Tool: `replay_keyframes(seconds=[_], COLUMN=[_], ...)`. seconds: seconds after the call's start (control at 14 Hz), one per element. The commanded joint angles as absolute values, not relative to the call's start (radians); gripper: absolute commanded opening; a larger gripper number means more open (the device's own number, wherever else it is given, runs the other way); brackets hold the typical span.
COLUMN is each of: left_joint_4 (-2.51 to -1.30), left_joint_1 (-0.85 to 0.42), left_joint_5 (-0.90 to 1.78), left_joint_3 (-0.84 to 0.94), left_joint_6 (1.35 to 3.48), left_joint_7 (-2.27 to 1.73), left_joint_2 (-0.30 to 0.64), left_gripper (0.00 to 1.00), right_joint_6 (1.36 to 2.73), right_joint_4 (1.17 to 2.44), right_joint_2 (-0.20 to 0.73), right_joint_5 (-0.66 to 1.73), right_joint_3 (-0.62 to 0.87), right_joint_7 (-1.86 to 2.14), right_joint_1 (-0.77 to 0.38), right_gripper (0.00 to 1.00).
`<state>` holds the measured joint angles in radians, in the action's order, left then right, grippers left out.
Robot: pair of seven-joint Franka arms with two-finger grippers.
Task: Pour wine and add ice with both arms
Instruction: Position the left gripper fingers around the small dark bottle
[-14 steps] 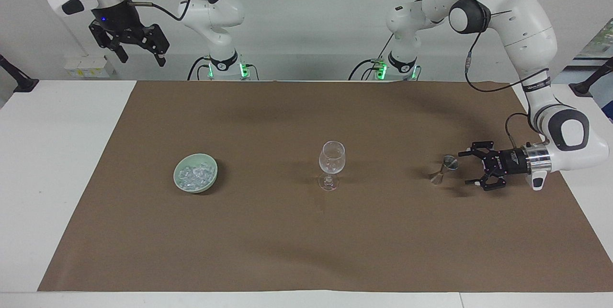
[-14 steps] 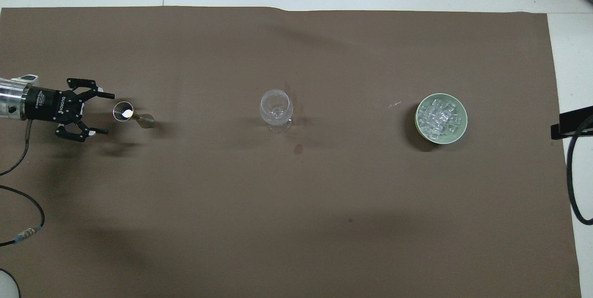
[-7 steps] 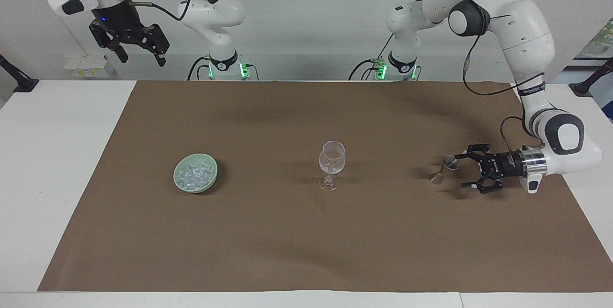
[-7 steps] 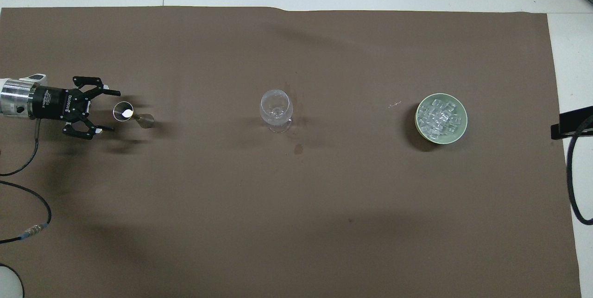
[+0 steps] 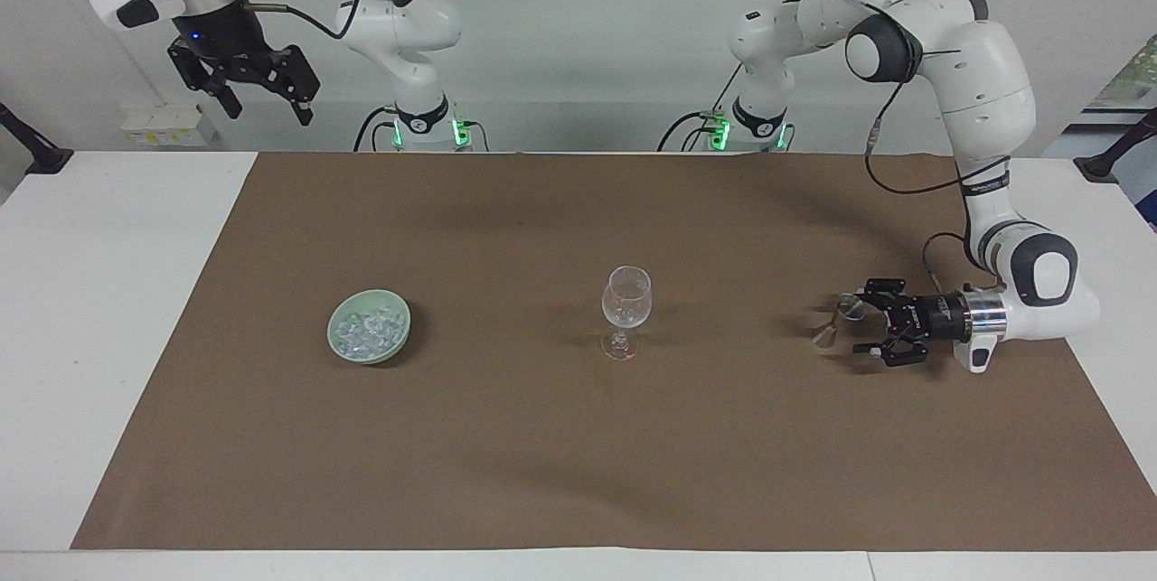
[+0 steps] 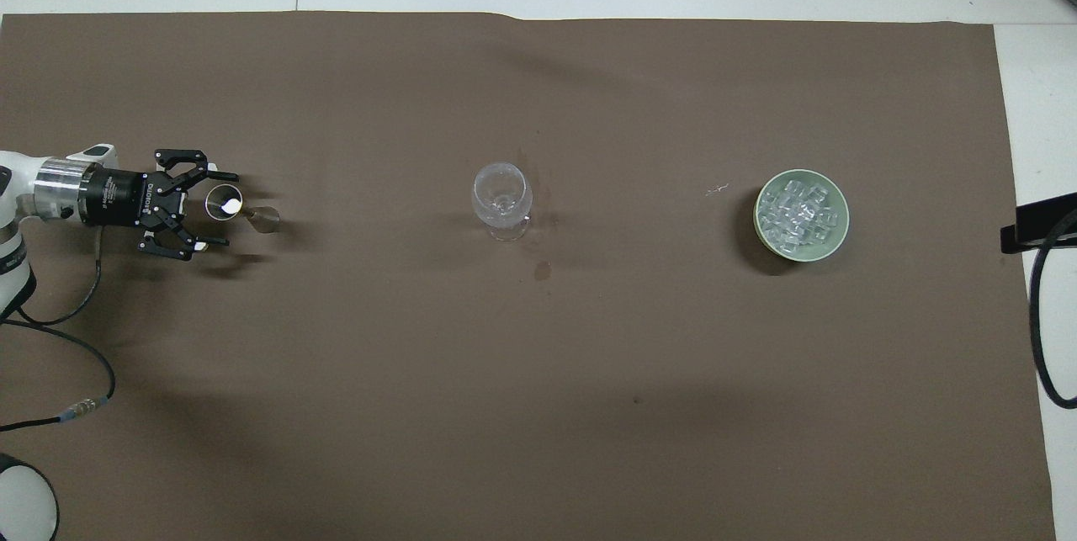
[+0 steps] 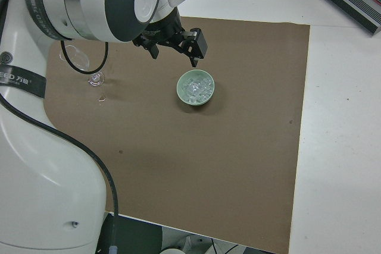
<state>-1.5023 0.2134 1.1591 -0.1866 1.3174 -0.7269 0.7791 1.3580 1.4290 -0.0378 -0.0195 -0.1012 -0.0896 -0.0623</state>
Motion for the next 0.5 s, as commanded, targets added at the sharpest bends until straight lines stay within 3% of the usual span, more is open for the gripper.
replay_keyframes(seconds=[0.0,0.43], left_joint_4=[-1.511,-1.526], left_joint_1=[0.212,0.209], left_joint_5=[1.193,1.219], left_joint_3=[-0.193,-0.19], left_joint_6=[1.289,1.267], left_joint_7=[-0.692,-0.623], left_joint_2=[0.784,0.784], left_gripper=[1.0,1.0], right_joint_6=[1.371,1.371], right_joint_4=[1.454,1.454], right_joint_2=[-0.058,-0.058], right_joint_5=[-0.011,-0.011], right_joint_3=[-0.1,-0.1], right_joint_7=[-0.074,-0.074], right_joint_1=[-0.057,-0.057], right_gripper=[1.0,1.0])
